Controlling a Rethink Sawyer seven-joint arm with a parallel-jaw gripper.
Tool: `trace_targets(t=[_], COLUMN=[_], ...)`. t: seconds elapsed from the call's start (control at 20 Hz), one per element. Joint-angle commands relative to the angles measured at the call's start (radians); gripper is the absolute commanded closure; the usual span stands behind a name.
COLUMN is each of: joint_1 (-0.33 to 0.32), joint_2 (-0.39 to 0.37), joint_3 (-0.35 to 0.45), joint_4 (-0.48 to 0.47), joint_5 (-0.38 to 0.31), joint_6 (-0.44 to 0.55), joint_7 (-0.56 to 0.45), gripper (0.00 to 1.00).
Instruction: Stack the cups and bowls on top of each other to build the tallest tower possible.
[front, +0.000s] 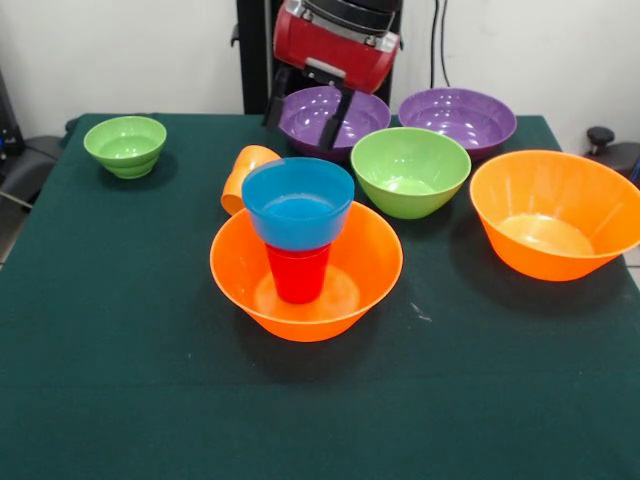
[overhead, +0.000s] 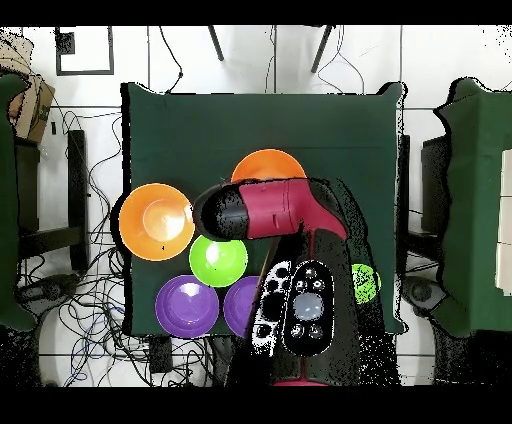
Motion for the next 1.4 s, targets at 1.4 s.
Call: trace_targets(t=[1.4], joint_1=[-0.193], joint_2=[-0.081], joint_3=[0.189], joint_4=[0.245], joint_5=[-0.071], joint_6=[-0.119], joint_7=[-0.16], gripper=[0.0])
